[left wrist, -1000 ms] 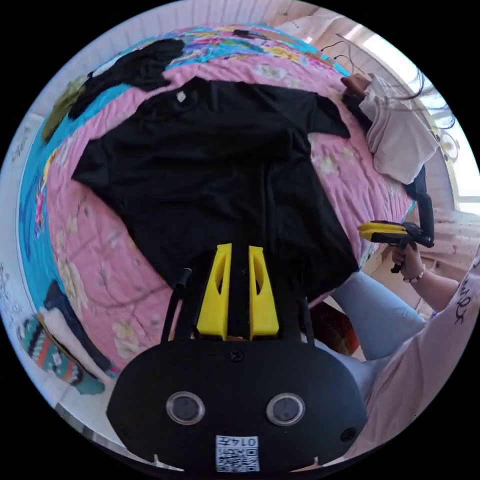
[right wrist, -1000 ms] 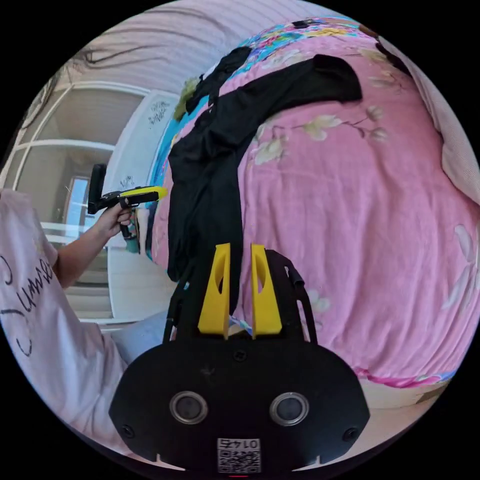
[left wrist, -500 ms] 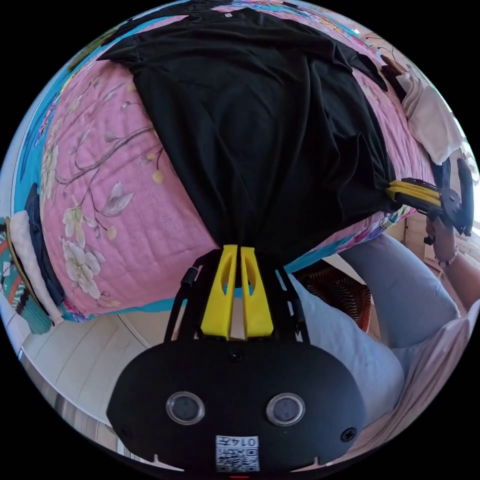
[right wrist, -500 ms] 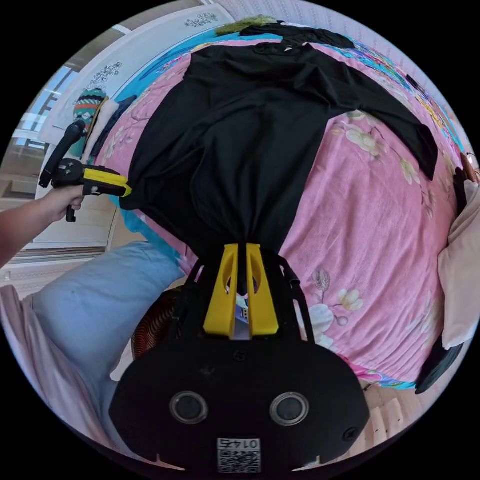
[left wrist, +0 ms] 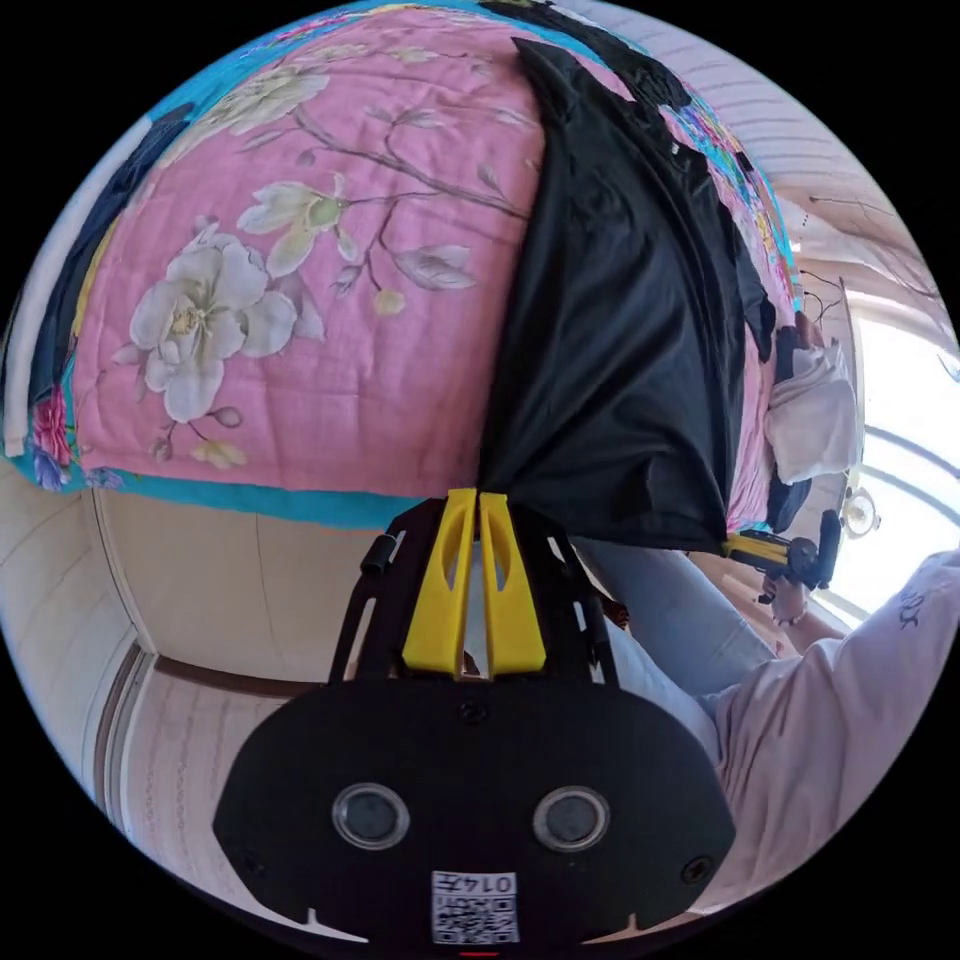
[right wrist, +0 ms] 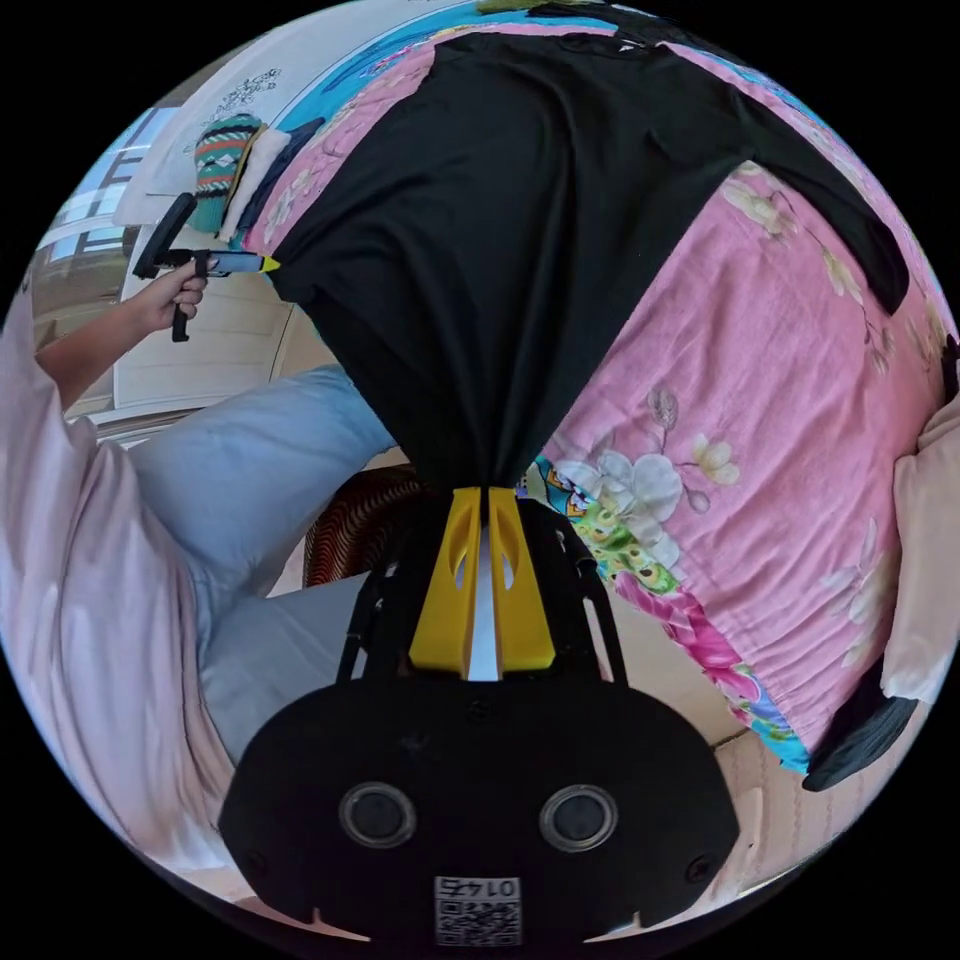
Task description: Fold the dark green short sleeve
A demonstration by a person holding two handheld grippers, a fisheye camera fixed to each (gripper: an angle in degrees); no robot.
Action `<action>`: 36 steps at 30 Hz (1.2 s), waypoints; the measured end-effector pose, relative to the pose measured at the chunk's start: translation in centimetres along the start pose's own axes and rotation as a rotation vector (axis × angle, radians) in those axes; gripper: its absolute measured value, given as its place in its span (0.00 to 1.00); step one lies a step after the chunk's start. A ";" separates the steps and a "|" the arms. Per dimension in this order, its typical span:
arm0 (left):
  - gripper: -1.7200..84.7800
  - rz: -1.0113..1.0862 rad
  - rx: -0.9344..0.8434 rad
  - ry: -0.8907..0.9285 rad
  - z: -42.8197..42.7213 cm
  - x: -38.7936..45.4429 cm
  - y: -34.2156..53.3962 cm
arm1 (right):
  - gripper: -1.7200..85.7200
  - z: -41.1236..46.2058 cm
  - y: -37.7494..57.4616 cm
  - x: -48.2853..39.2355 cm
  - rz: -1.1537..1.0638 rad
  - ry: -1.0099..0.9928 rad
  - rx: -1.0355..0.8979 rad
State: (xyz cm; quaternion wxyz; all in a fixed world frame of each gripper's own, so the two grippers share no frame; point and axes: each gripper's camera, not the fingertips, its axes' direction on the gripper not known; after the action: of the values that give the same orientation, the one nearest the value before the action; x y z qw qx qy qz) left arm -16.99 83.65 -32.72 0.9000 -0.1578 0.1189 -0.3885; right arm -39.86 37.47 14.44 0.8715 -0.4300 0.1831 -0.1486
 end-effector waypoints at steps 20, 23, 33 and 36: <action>0.01 0.159 -0.006 -0.119 -2.9 -4.6 0.6 | 0.02 -1.5 -8.8 -1.3 0.042 0.004 -0.068; 0.01 0.132 -0.030 -0.126 -3.0 -6.5 0.2 | 0.02 -1.4 -10.6 -1.6 0.023 0.004 -0.085; 0.05 0.045 -0.099 -0.068 -2.6 -10.8 -1.3 | 0.02 -0.6 -17.8 -0.8 0.155 0.022 -0.172; 0.09 0.021 -0.107 -0.123 -5.1 -12.5 0.4 | 0.03 -2.5 -17.7 -0.5 0.099 -0.051 -0.194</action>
State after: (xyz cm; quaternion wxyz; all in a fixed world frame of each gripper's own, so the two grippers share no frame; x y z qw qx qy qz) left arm -26.84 92.09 -36.46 0.8999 -0.2278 0.0855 -0.3619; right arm -43.23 25.62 27.33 0.8365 -0.5063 0.1954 -0.0758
